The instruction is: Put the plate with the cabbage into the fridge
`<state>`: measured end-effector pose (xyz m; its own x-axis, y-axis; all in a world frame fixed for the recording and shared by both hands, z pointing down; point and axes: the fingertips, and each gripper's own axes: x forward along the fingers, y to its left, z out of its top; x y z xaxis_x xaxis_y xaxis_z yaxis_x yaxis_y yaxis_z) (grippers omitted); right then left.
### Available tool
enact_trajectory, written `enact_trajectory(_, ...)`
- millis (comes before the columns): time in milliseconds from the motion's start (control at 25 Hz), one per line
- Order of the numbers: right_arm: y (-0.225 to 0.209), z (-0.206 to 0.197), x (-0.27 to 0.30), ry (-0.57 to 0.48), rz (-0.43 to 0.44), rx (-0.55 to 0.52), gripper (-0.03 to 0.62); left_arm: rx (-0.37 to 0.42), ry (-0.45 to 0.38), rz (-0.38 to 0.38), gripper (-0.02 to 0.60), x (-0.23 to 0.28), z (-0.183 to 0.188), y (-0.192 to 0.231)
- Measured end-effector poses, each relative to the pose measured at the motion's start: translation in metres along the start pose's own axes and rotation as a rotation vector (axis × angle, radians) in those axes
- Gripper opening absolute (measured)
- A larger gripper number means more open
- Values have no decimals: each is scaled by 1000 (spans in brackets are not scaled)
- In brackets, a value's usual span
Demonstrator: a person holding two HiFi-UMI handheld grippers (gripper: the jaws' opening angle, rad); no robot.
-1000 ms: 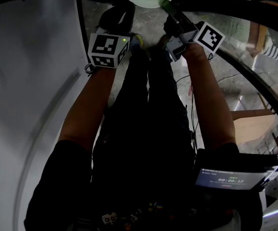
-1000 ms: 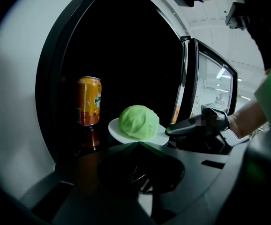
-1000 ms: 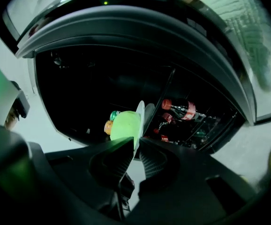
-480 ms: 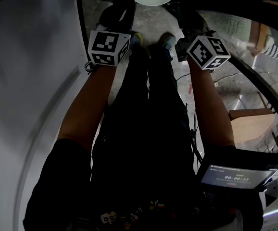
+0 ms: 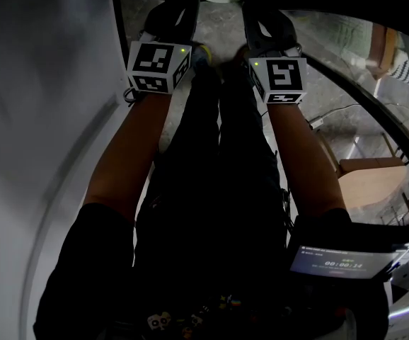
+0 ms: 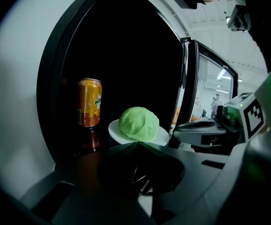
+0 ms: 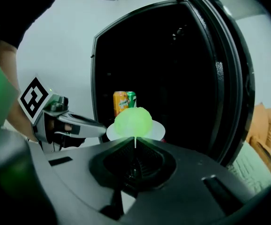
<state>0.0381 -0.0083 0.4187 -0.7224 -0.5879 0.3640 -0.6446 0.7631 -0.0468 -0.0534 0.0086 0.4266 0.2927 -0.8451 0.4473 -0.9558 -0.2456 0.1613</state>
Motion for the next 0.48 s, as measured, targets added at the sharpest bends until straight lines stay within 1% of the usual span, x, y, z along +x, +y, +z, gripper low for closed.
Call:
enact_trajectory(160,-1,-8,4,6,12,-16,18,-2,2,1,3,3,0,-1)
enact_trajectory(400,0,-2,4,-4,16,-43,17,3,8,9,3,1,2,-2)
enact_trajectory(480,0,-1,5,-4,19,-49,5,0,9,9,3,1,1,-2)
